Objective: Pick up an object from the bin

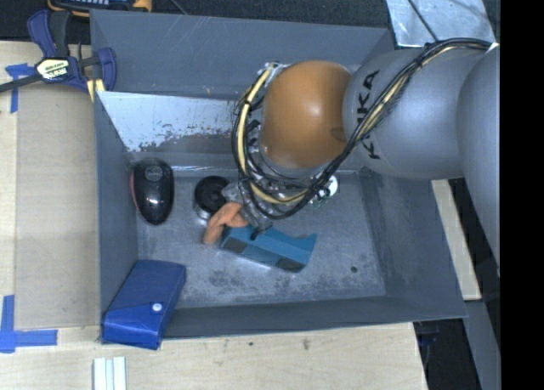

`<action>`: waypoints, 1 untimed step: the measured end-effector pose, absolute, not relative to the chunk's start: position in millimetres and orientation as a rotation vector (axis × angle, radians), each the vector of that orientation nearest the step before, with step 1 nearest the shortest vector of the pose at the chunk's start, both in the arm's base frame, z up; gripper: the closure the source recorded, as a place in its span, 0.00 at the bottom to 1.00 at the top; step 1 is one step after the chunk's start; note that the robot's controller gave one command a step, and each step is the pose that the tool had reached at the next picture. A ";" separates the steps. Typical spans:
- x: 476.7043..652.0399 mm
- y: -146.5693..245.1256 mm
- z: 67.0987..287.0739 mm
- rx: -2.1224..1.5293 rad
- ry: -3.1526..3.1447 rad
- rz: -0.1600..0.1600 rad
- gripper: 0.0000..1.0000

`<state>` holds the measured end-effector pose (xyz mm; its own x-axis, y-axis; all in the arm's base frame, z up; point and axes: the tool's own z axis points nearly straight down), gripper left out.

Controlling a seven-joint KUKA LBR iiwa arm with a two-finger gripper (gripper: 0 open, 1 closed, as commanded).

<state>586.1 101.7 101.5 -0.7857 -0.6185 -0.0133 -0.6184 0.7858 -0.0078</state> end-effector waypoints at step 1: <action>586.1 101.8 101.5 -1.023 2.955 -0.005 1.00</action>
Offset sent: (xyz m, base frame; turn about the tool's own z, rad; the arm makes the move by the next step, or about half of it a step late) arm -0.0055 0.0550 0.1237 -0.0267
